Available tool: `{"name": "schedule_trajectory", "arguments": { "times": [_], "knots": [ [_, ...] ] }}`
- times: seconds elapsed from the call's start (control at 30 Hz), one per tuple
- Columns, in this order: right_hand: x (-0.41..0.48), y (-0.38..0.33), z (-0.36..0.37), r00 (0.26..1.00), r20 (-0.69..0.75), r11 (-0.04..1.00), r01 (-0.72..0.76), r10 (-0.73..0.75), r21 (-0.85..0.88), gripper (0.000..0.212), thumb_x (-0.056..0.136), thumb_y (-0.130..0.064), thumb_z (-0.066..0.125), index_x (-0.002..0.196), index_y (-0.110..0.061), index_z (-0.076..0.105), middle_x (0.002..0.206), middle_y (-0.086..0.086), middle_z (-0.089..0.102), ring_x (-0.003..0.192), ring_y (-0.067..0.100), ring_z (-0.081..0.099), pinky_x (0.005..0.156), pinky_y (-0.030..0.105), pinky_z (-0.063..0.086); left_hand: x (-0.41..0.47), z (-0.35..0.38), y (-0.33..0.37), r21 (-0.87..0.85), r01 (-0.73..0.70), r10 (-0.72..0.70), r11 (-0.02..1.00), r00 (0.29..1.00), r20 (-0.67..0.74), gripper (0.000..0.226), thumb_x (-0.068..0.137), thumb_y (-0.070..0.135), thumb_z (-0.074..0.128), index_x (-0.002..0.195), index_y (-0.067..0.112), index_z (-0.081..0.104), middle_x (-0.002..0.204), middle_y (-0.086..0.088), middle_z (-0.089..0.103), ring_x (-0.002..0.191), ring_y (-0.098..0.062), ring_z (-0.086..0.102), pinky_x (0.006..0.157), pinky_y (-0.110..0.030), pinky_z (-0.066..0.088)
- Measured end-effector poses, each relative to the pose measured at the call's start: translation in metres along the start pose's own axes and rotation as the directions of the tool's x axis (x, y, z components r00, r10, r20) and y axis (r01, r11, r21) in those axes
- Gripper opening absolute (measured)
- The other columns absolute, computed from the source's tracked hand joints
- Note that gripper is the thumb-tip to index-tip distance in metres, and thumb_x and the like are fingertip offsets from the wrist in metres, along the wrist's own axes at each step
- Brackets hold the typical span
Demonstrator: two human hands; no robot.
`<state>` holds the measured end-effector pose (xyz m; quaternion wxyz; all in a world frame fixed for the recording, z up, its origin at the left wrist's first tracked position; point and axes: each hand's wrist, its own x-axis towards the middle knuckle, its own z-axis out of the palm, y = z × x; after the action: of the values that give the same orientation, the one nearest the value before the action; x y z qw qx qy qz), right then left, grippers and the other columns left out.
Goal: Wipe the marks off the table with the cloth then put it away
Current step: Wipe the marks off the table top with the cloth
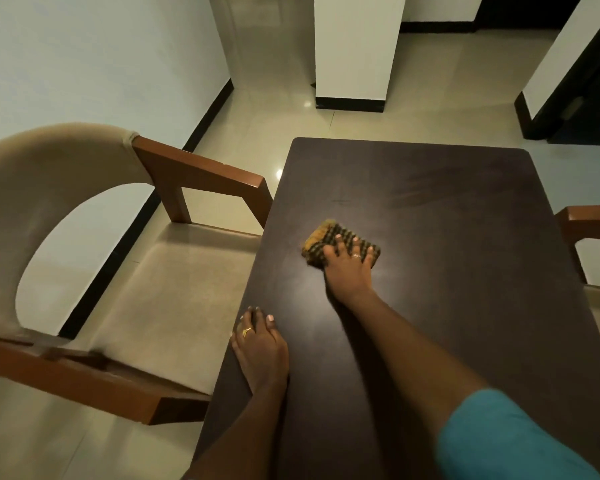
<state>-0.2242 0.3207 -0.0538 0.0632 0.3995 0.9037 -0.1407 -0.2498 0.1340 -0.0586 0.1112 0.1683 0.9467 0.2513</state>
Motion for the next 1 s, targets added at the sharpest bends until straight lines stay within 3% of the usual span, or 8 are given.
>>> {"name": "schedule_trajectory", "arguments": {
  "times": [0.1,0.33,0.5,0.6,0.77,0.87,0.93,1.0],
  "knots": [
    [0.029,0.049,-0.017,0.988,-0.03,0.988,-0.151,0.152,0.024,0.042,0.098,-0.024,0.034,0.139,-0.027,0.034,0.159,0.005,0.019,0.144,0.039,0.012,0.112,0.063,0.002,0.01,0.014,0.019,0.07,-0.082,0.08,0.994,0.996,0.04,0.045,0.1,0.027,0.026,0.14,0.009,0.038,0.149,-0.011,0.035,0.141,-0.024,0.025,0.118,-0.039,0.007],
    [0.051,0.187,-0.063,0.883,-0.057,0.883,-0.46,0.466,0.091,0.048,0.098,-0.026,0.035,0.146,-0.022,0.026,0.158,0.009,0.016,0.144,0.042,0.009,0.111,0.064,0.002,0.032,0.033,0.051,0.142,-0.133,0.123,0.981,0.989,0.079,0.047,0.1,0.031,0.025,0.143,0.013,0.033,0.152,-0.008,0.031,0.143,-0.023,0.021,0.118,-0.038,0.004],
    [0.073,0.225,-0.079,0.826,-0.059,0.824,-0.549,0.561,0.141,0.043,0.098,-0.023,0.037,0.139,-0.016,0.03,0.156,0.014,0.017,0.142,0.047,0.009,0.11,0.067,0.001,0.059,0.036,0.056,0.226,-0.167,0.152,0.96,0.985,0.081,0.047,0.099,0.033,0.025,0.143,0.016,0.032,0.151,-0.008,0.031,0.143,-0.023,0.022,0.118,-0.043,0.003],
    [0.094,0.213,-0.076,0.833,-0.061,0.83,-0.539,0.551,0.143,0.042,0.096,-0.018,0.037,0.138,-0.015,0.031,0.157,0.013,0.015,0.141,0.049,0.008,0.11,0.069,0.001,0.078,0.035,0.057,0.22,-0.177,0.168,0.959,0.984,0.056,0.044,0.099,0.031,0.029,0.138,0.015,0.04,0.146,-0.009,0.04,0.139,-0.024,0.031,0.117,-0.046,0.005],
    [0.124,0.139,-0.057,0.95,-0.097,0.953,-0.287,0.296,0.096,0.042,0.097,-0.017,0.033,0.139,-0.017,0.033,0.157,0.008,0.019,0.141,0.048,0.013,0.11,0.067,0.001,0.101,0.035,0.052,0.185,-0.121,0.123,0.975,0.992,-0.003,0.042,0.099,0.032,0.031,0.135,0.016,0.045,0.146,-0.009,0.04,0.139,-0.026,0.028,0.115,-0.055,0.002],
    [0.117,0.064,-0.034,0.994,-0.106,1.0,-0.011,0.013,0.019,0.044,0.098,-0.018,0.033,0.141,-0.019,0.035,0.157,0.004,0.022,0.142,0.042,0.015,0.111,0.064,0.003,0.106,0.035,0.047,0.14,-0.047,0.052,0.989,0.998,-0.035,0.043,0.099,0.032,0.029,0.136,0.016,0.044,0.148,-0.009,0.036,0.14,-0.029,0.024,0.113,-0.059,0.003],
    [0.099,0.019,-0.018,0.969,-0.042,0.97,0.241,-0.242,-0.029,0.044,0.097,-0.022,0.036,0.141,-0.02,0.036,0.158,0.002,0.022,0.144,0.039,0.015,0.111,0.064,0.002,0.107,0.035,0.045,0.075,-0.003,0.008,0.997,0.998,-0.067,0.042,0.099,0.029,0.029,0.136,0.014,0.043,0.147,-0.01,0.036,0.138,-0.03,0.026,0.114,-0.056,0.006],
    [0.075,-0.013,-0.005,0.878,0.057,0.877,0.479,-0.476,-0.045,0.041,0.098,-0.025,0.036,0.138,-0.019,0.039,0.158,0.003,0.022,0.145,0.039,0.012,0.111,0.064,-0.001,0.106,0.036,0.042,-0.023,0.031,-0.033,0.999,0.993,-0.112,0.041,0.099,0.025,0.03,0.135,0.01,0.044,0.145,-0.013,0.038,0.135,-0.032,0.032,0.114,-0.051,0.014]
  ]
}}
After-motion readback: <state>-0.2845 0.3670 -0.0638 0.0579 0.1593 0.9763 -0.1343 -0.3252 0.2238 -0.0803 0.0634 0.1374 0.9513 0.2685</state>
